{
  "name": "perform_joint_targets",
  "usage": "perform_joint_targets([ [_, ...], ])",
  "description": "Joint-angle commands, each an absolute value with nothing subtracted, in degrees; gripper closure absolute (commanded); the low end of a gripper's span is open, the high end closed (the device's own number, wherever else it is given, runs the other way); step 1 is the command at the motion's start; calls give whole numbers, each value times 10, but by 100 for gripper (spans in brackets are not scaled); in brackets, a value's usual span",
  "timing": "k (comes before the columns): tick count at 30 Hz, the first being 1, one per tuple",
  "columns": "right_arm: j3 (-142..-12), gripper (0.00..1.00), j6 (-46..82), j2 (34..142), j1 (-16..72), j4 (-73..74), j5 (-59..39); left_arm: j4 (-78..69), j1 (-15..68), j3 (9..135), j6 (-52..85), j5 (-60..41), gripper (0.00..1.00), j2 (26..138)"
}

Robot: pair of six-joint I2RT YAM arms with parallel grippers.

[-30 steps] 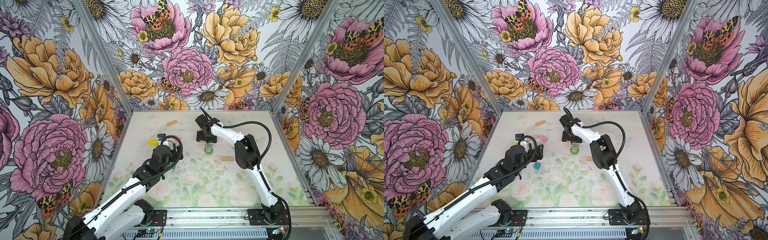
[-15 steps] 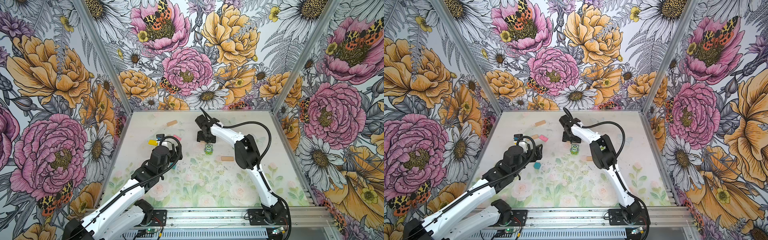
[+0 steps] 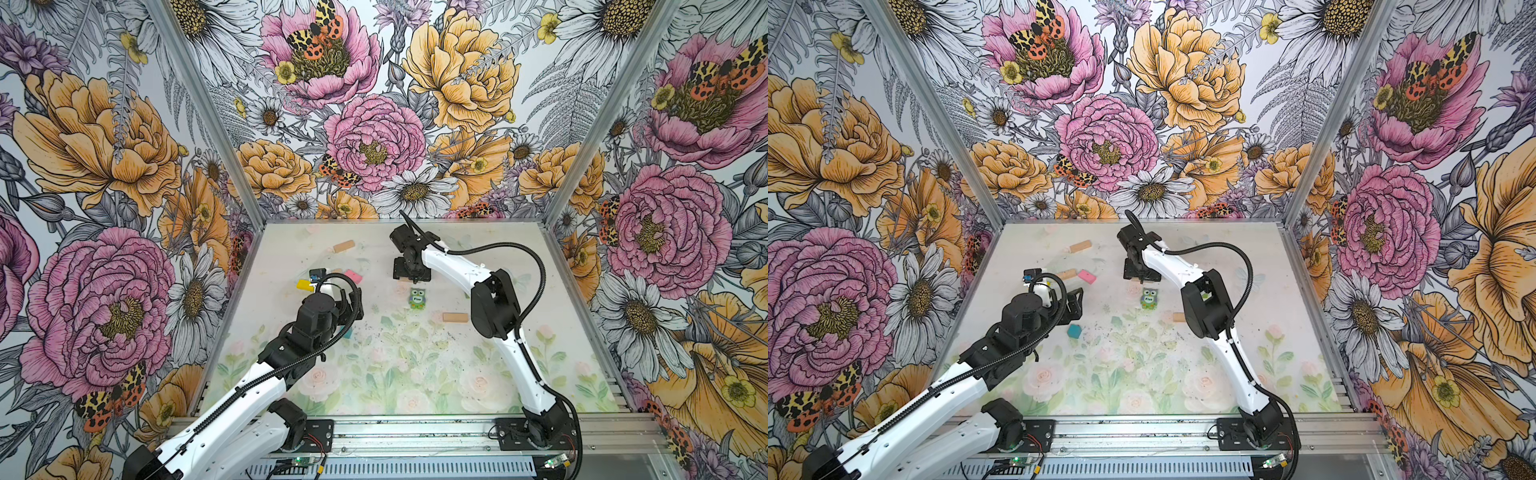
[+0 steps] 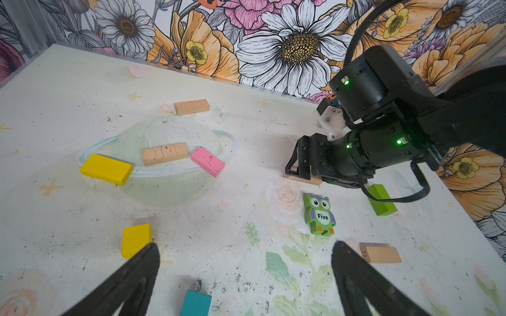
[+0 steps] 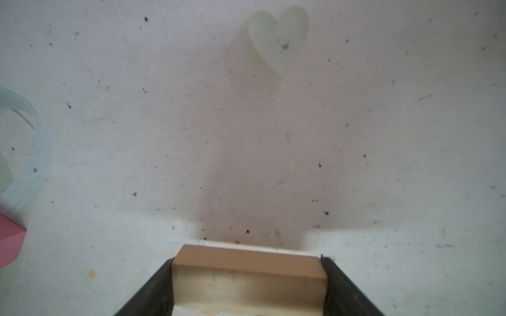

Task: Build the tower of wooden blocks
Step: 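Move the right gripper holding the wood bar back toward the robot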

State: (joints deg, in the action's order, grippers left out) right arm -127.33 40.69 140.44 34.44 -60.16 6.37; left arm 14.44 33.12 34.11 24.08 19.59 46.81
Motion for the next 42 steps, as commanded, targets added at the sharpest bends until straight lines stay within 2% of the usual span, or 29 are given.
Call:
perform_joint_targets([
  [1,-1248,28,392,1339,342,-610,79,150,326,342,250,182,1,460],
  [13,-1020,30,386,1148,348,-561,97,151,350,344,269,176,1,446],
  [27,-676,30,426,931,355,-483,106,154,446,357,281,227,1,466],
  [33,-601,30,444,882,360,-465,108,154,476,373,281,251,1,485],
  [42,-556,30,458,879,370,-436,101,154,492,379,285,265,1,497],
])
